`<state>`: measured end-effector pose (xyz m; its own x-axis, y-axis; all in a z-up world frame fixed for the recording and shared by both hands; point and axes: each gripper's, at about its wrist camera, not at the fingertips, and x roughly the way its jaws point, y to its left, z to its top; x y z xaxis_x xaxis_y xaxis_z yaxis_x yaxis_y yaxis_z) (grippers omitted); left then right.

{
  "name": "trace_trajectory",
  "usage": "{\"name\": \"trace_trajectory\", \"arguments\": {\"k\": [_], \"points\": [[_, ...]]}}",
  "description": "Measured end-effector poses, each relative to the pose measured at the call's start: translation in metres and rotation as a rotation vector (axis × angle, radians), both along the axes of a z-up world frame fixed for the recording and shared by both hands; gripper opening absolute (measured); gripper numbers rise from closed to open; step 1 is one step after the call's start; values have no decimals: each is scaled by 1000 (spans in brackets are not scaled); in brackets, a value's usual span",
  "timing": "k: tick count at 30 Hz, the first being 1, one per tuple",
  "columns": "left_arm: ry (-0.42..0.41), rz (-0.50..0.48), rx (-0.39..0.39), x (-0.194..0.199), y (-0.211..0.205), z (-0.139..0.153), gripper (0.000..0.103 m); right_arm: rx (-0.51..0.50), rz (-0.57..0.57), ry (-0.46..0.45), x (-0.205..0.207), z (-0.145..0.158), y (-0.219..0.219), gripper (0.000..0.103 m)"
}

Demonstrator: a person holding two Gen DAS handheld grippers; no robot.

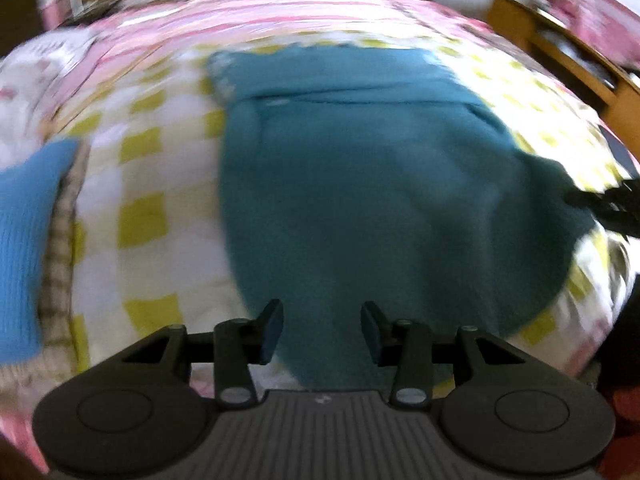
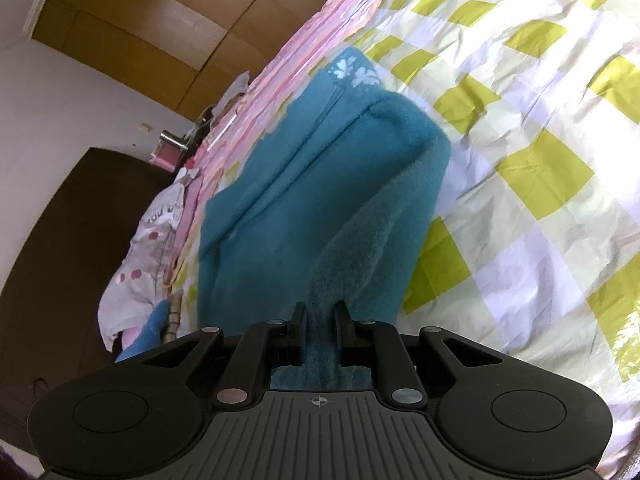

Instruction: Fold small clothes

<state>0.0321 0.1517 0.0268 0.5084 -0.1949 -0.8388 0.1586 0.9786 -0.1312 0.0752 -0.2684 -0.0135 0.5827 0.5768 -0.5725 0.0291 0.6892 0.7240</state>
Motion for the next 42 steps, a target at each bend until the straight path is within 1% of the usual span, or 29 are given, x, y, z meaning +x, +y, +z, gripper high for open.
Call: {"name": "trace_trajectory", "arguments": {"k": [2, 5, 6, 8, 10, 13, 14, 18, 19, 20, 22, 24, 25, 26, 28, 30, 31, 32, 33, 34, 35, 37, 40, 42], "points": [[36, 50, 3, 4, 1, -10, 47, 11, -4, 0, 0, -1, -2, 14], [96, 134, 39, 8, 2, -24, 47, 27, -16, 2, -3, -2, -7, 14], [117, 165, 34, 8, 5, -29, 47, 30, -17, 4, -4, -2, -8, 14], [144, 204, -1, 8, 8, -34, 48, 28, -17, 8, -5, -4, -8, 14], [156, 212, -39, 5, 8, -36, 48, 28, -13, 10, -6, -6, -8, 14], [153, 209, -81, 3, 2, -39, 48, 30, -14, 29, -7, -10, -11, 14], [150, 210, -89, 4, 0, -40, 48, 27, -11, 34, -7, -10, -12, 17], [144, 218, -100, 5, -2, -42, 48, 9, -12, 63, -11, -10, -17, 19], [141, 221, -105, 5, -3, -41, 48, 4, -12, 64, -12, -10, -18, 23], [139, 224, -110, 4, -3, -40, 48, 1, -10, 64, -13, -9, -18, 30], [140, 229, -114, 5, -3, -40, 48, -4, -1, 62, -14, -9, -19, 37], [142, 227, -106, 6, -6, -41, 48, 0, 13, 57, -15, -8, -19, 40], [146, 228, -105, 7, -6, -41, 48, -2, 17, 58, -14, -9, -19, 45], [152, 232, -109, 9, -6, -42, 50, -6, 23, 61, -13, -10, -19, 47], [163, 242, -121, 12, -5, -43, 51, -32, 29, 82, -9, -16, -17, 47], [169, 252, -130, 13, -3, -45, 51, -61, 39, 122, -5, -24, -15, 46], [168, 254, -135, 13, -2, -44, 50, -72, 39, 139, -5, -28, -14, 44], [162, 257, -142, 12, -1, -43, 48, -79, 39, 149, -5, -30, -14, 37], [158, 259, -152, 11, 0, -43, 45, -79, 42, 154, -5, -32, -15, 32], [155, 263, -160, 10, 2, -42, 38, -70, 45, 156, -6, -34, -16, 24], [150, 264, -169, 9, 3, -41, 30, -51, 50, 155, -6, -35, -16, 22], [139, 257, -202, 9, 5, -39, 21, -20, 55, 140, -6, -34, -17, 20], [102, 246, -290, 7, 8, -32, 18, 65, 45, 103, -6, -30, -17, 18], [64, 247, -370, 7, 12, -27, 17, 123, 29, 74, -5, -26, -16, 17]]}}
